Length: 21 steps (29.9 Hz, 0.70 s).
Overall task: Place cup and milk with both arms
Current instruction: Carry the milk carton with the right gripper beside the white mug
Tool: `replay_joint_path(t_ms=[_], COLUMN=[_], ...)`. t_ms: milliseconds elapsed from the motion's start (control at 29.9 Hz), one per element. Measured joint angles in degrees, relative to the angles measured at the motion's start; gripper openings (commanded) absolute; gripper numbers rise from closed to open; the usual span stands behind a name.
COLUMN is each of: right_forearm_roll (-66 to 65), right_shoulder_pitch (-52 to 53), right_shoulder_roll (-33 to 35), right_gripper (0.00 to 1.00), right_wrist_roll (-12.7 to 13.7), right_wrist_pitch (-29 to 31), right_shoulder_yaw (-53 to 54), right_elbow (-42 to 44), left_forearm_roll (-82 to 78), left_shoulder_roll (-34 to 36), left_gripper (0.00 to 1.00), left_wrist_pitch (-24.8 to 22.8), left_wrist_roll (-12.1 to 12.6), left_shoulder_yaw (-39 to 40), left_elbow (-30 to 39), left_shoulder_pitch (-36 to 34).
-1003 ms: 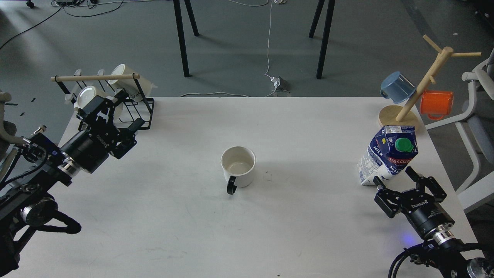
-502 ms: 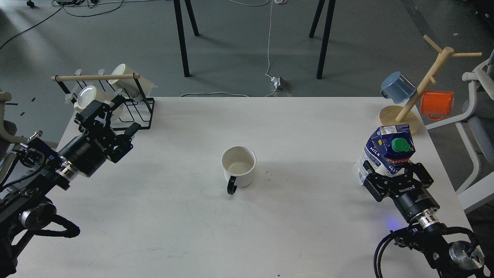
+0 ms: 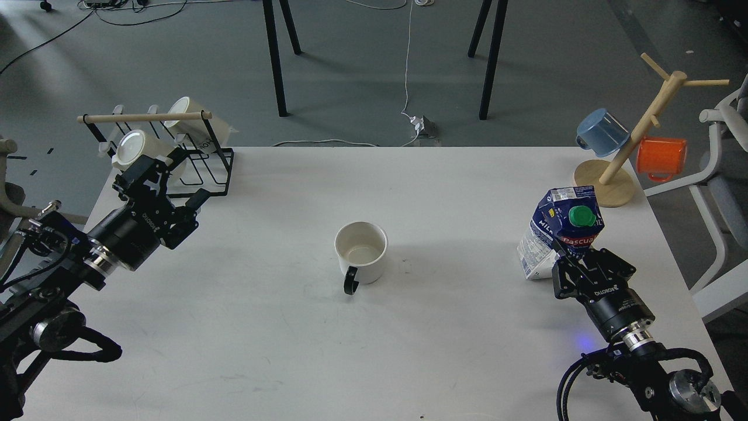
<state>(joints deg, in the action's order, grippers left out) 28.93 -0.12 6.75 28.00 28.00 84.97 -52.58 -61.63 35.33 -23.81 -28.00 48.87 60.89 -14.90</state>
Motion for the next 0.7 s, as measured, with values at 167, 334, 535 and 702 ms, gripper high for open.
replay_joint_path(t_ms=[167, 334, 535, 702], right_forearm_roll=[-0.3, -0.6, -3.5, -6.4], right_shoulder_pitch=[0.1, 0.2, 0.7, 0.9], right_shoulder_roll=[-1.4, -3.5, -6.5, -6.7], right_gripper=[0.3, 0.3, 0.31, 0.31], right_wrist_roll=[0.0, 0.0, 0.0, 0.0], right_wrist_pitch=[0.0, 0.0, 0.0, 0.0], right_shoulder_yaw=[-1.7, -6.4, -9.3, -9.4], right_elbow=[-3.4, -6.7, -6.5, -5.3], left_forearm_roll=[0.0, -0.1, -0.6, -1.3], left_shoulder_roll=[0.0, 0.0, 0.1, 0.1], left_gripper=[0.98, 0.98, 0.98, 0.98], left_wrist_pitch=[0.1, 0.1, 0.2, 0.2], left_wrist_roll=[0.0, 0.0, 0.0, 0.0], left_shoulder_yaw=[0.0, 0.0, 0.0, 0.0], left_elbow=[0.0, -0.1, -0.1, -0.2], left_shoulder_pitch=[0.0, 0.5, 1.2, 1.7])
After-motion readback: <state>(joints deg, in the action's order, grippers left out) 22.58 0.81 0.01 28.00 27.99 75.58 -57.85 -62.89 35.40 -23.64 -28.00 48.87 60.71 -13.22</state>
